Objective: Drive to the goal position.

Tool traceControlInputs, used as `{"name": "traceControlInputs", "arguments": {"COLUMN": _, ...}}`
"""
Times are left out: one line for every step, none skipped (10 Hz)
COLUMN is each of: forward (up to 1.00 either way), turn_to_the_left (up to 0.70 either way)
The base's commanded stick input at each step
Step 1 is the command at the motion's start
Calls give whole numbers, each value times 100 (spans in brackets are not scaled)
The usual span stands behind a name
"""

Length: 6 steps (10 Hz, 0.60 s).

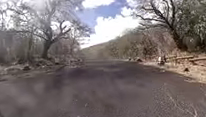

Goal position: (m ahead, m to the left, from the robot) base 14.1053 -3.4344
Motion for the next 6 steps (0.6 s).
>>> {"name": "traceControlInputs", "arguments": {"forward": 70, "turn_to_the_left": 0}}
{"name": "traceControlInputs", "arguments": {"forward": 70, "turn_to_the_left": 0}}
{"name": "traceControlInputs", "arguments": {"forward": 70, "turn_to_the_left": 0}}
{"name": "traceControlInputs", "arguments": {"forward": 70, "turn_to_the_left": 0}}
{"name": "traceControlInputs", "arguments": {"forward": 70, "turn_to_the_left": -2}}
{"name": "traceControlInputs", "arguments": {"forward": 70, "turn_to_the_left": -10}}
